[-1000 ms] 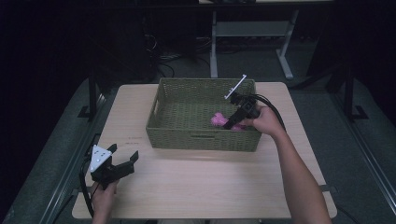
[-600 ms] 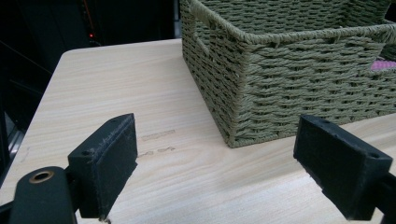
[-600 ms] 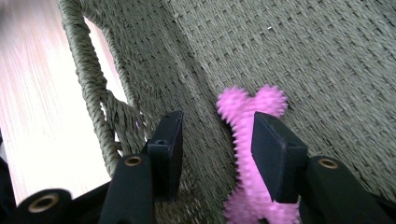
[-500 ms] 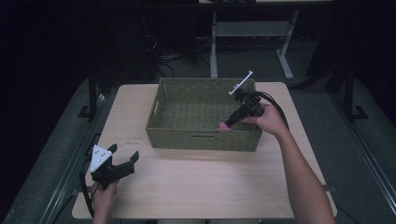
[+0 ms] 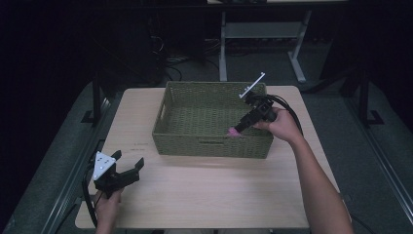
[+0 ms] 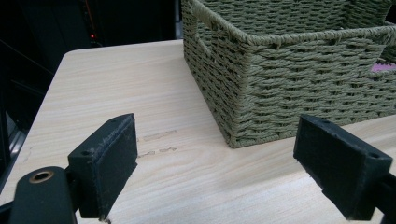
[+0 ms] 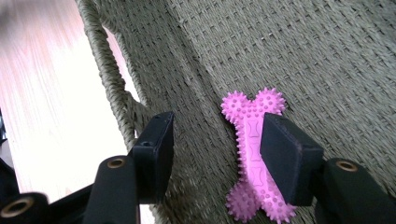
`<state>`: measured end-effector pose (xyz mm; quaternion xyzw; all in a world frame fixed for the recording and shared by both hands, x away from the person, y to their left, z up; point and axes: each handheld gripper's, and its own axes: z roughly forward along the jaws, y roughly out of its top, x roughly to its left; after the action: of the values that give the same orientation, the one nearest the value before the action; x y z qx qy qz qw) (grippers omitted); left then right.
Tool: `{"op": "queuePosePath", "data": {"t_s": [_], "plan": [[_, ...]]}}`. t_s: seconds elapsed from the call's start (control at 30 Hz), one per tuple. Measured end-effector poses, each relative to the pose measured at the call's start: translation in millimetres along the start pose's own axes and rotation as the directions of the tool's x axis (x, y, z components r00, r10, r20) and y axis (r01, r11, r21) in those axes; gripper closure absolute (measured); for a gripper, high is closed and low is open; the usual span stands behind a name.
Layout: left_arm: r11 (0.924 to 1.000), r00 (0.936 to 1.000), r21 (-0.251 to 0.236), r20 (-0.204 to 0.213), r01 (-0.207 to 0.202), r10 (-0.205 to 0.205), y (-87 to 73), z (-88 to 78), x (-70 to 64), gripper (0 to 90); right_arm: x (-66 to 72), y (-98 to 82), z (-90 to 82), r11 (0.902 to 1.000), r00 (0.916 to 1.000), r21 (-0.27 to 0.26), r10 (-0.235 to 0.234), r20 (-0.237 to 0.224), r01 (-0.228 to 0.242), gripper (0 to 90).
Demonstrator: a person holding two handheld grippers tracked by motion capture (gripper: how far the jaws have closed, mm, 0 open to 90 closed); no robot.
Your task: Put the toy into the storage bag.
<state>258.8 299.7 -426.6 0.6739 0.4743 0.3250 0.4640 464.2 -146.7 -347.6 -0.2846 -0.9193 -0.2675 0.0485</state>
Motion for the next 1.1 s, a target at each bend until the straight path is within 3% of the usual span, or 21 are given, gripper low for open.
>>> {"op": "queuePosePath", "data": {"t_s": [0.73, 1.1], "plan": [[1.0, 1.0, 0.003, -0.002, -0.005, 0.005, -0.3, 1.0, -0.7, 13.0, 29.6, -3.5, -27.9, 0.9981, 0.9992, -0.047, -0.041, 0.005, 0.041, 37.1], [1.0, 1.0, 0.001, 0.0, -0.008, 0.008, -0.1, 0.1, -1.3, 13.0, 51.7, -7.8, -39.4, 0.9938, 0.9967, -0.077, -0.08, 0.011, 0.081, 35.0]]}}
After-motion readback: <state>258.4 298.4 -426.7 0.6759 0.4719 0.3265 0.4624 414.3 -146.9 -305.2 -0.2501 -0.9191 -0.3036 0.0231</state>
